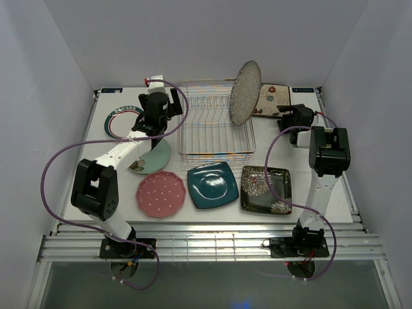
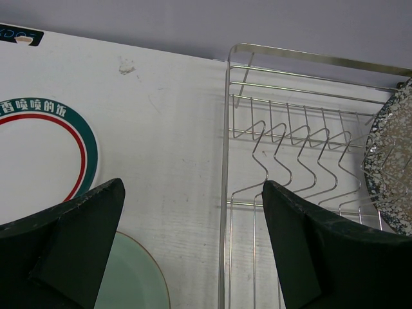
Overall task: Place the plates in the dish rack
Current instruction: Pick up the plate from the corner of the board.
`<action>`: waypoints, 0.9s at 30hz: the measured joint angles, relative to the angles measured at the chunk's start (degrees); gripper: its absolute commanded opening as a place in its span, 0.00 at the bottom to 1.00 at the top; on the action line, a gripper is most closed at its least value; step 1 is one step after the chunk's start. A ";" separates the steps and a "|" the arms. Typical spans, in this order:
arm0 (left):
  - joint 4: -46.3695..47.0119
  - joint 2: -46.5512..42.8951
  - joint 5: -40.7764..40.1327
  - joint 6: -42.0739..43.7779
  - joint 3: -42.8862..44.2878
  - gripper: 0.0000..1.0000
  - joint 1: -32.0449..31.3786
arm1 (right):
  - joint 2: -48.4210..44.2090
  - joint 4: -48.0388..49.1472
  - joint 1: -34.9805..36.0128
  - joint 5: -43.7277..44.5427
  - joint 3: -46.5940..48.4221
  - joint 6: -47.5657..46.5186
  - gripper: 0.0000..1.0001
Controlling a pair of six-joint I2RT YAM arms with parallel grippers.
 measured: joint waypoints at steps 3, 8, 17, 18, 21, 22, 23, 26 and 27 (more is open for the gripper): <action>0.02 0.20 -0.07 0.00 0.00 0.98 0.00 | 0.17 0.24 0.00 0.46 0.07 0.17 0.75; 0.00 0.87 -0.09 0.00 0.00 0.98 0.00 | 0.44 0.24 -0.04 0.79 0.07 0.37 0.73; 0.02 0.90 -0.15 0.00 0.00 0.98 0.00 | 2.08 1.49 -0.55 0.81 1.14 0.61 0.66; 0.02 0.90 -0.15 0.00 0.00 0.98 0.00 | 2.08 1.51 -0.66 0.83 1.14 0.61 0.64; 0.02 0.90 -0.15 0.00 0.00 0.98 0.00 | 2.08 1.18 -0.92 1.07 1.14 0.35 0.56; 0.02 0.90 -0.17 0.00 0.00 0.98 0.00 | 2.08 1.05 -1.07 1.14 1.14 0.26 0.53; 0.02 0.90 -0.17 0.02 0.00 0.98 0.00 | 2.10 0.98 -1.20 1.16 1.14 0.22 0.52; 0.02 0.90 -0.17 0.00 0.00 0.98 0.00 | 2.36 0.94 -1.64 1.22 1.14 0.17 0.47; 0.02 0.90 -0.17 0.00 0.00 0.98 0.00 | 2.60 0.96 -1.75 1.20 1.14 0.17 0.46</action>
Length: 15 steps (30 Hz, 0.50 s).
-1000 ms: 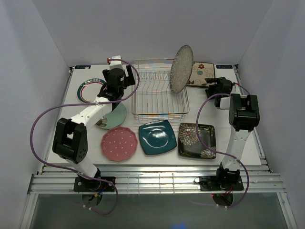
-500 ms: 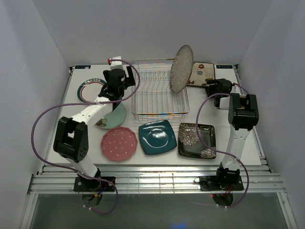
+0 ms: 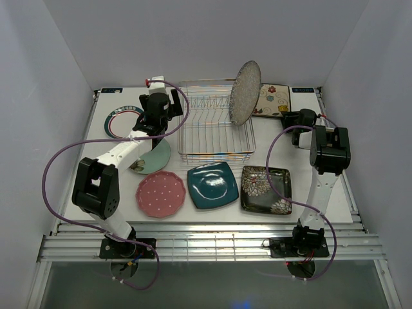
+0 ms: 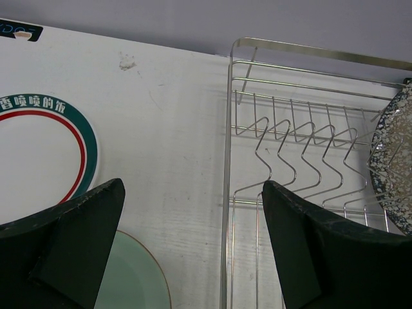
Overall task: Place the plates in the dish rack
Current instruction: Pick up the plate from the corner of the board.
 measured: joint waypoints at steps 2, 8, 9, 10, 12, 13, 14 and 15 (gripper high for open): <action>0.00 0.00 0.00 0.00 0.00 0.98 0.00 | 0.52 0.42 -0.33 -0.39 0.04 0.22 0.46; 0.00 0.02 0.00 0.00 0.00 0.98 0.00 | 0.90 0.61 -0.68 -0.59 0.42 0.17 0.45; 0.00 0.04 0.00 0.02 0.00 0.98 0.00 | 0.94 0.61 -0.68 -0.59 0.42 0.17 0.43; 0.00 0.04 0.00 0.02 0.00 0.98 0.00 | 0.96 0.61 -0.68 -0.57 0.42 0.13 0.42; 0.00 0.04 0.00 0.00 0.00 0.98 0.00 | 1.09 0.66 -0.68 -0.59 0.46 0.11 0.38; 0.00 0.04 0.00 0.00 0.00 0.98 0.00 | 1.20 0.61 -0.68 -0.57 0.48 0.00 0.38; 0.00 0.04 0.00 0.02 0.00 0.98 0.00 | 1.31 0.63 -0.68 -0.59 0.48 0.02 0.36; 0.00 0.04 0.00 0.00 0.00 0.98 0.00 | 1.42 0.63 -0.68 -0.59 0.57 -0.02 0.27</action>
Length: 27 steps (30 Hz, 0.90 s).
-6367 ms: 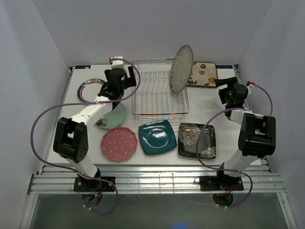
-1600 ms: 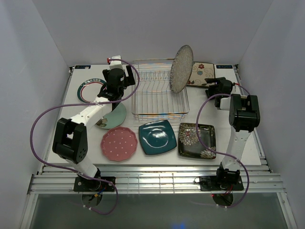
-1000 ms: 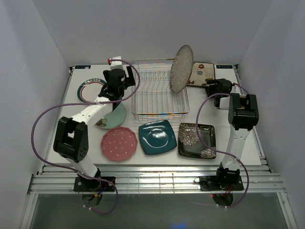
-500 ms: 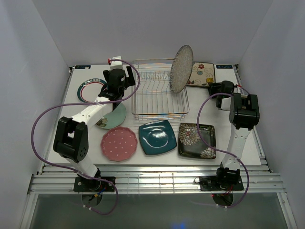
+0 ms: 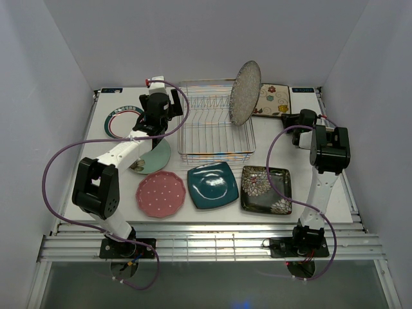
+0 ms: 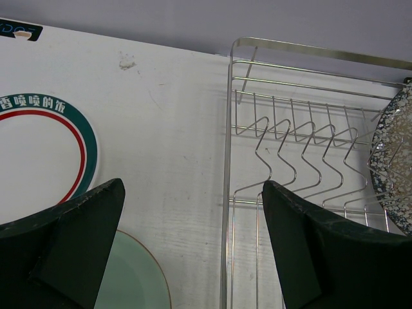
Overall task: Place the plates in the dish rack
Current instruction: Pick up the plate from the corner of the board.
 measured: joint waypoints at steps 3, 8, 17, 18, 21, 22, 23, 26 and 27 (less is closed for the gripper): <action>0.00 0.00 0.00 0.02 0.00 0.98 0.00 | 0.70 -0.11 0.00 -0.04 0.33 -0.02 0.17; 0.00 0.00 0.00 0.02 0.00 0.98 0.00 | 1.09 -0.11 -0.35 -0.24 0.94 1.11 0.08; 0.00 0.00 0.00 0.00 0.00 0.98 0.00 | 1.14 -0.11 -1.11 -1.46 0.85 2.14 0.08; 0.00 0.00 0.00 0.02 0.00 0.98 0.00 | 1.14 -0.09 -1.33 -1.77 0.79 2.40 0.08; 0.00 0.00 0.00 0.02 0.00 0.98 0.00 | 1.09 0.46 -2.16 -3.19 0.20 3.50 0.08; 0.00 0.00 0.00 0.02 0.00 0.98 0.00 | 1.03 0.81 -2.49 -3.67 -0.15 3.87 0.08; 0.00 0.00 0.00 0.02 0.00 0.98 0.00 | 0.90 1.07 -2.80 -4.17 -0.52 4.33 0.08; 0.00 0.00 0.00 0.00 0.00 0.98 0.00 | 0.46 1.70 -3.74 -5.42 -1.70 5.27 0.08; 0.00 0.00 0.00 0.02 0.00 0.98 0.00 | 0.15 1.77 -4.02 -5.73 -2.16 5.62 0.08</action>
